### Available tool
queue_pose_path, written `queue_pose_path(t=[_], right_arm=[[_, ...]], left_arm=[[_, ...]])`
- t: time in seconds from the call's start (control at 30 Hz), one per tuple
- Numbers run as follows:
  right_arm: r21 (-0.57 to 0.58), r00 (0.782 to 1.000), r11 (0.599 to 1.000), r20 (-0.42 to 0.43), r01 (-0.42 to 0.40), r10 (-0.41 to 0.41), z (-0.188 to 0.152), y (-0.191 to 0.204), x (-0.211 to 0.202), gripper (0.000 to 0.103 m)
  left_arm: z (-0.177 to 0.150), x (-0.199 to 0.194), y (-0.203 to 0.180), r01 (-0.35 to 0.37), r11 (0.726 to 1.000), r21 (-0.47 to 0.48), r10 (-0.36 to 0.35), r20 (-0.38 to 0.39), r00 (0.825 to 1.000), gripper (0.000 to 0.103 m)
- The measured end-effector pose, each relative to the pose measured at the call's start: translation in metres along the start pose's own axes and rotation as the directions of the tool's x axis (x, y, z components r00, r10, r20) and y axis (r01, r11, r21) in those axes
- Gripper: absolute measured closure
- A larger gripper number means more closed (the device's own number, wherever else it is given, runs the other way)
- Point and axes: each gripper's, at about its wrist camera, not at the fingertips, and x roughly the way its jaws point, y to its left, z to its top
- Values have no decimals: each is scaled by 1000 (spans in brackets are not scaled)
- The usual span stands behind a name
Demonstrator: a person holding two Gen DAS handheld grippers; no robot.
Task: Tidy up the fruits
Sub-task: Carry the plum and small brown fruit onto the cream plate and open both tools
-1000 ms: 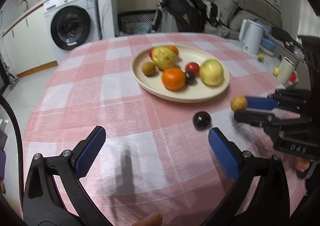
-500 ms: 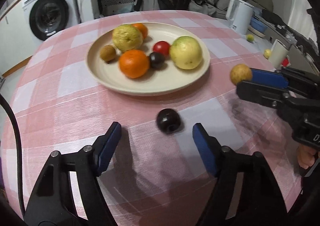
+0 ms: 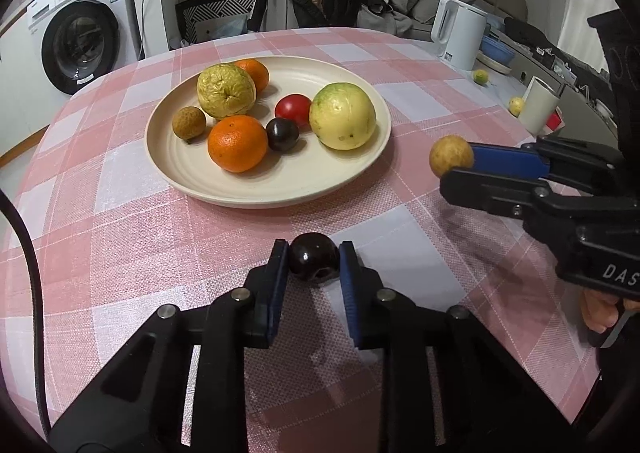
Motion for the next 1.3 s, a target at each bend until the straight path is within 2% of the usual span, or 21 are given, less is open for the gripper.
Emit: queue_pose_path(t=[0.13, 0.47, 0.8, 1.3], right_arm=[[3, 1000, 1000, -4, 2, -2, -1, -1, 1, 74], [11, 1000, 1000, 12, 12, -12, -1, -4, -1, 74], [25, 999, 999, 33, 31, -32, 10, -7, -1, 74], [-19, 1000, 1000, -6, 9, -9, 29, 18, 39, 74]], left_arm=[[0, -8, 4, 8, 1000, -6, -8, 23, 1000, 81], [16, -37, 18, 27, 999, -32, -22, 136, 990, 81], [25, -34, 24, 2, 1000, -30, 2, 150, 989, 81], [28, -22, 54, -44, 994, -98, 60, 161, 985, 81]])
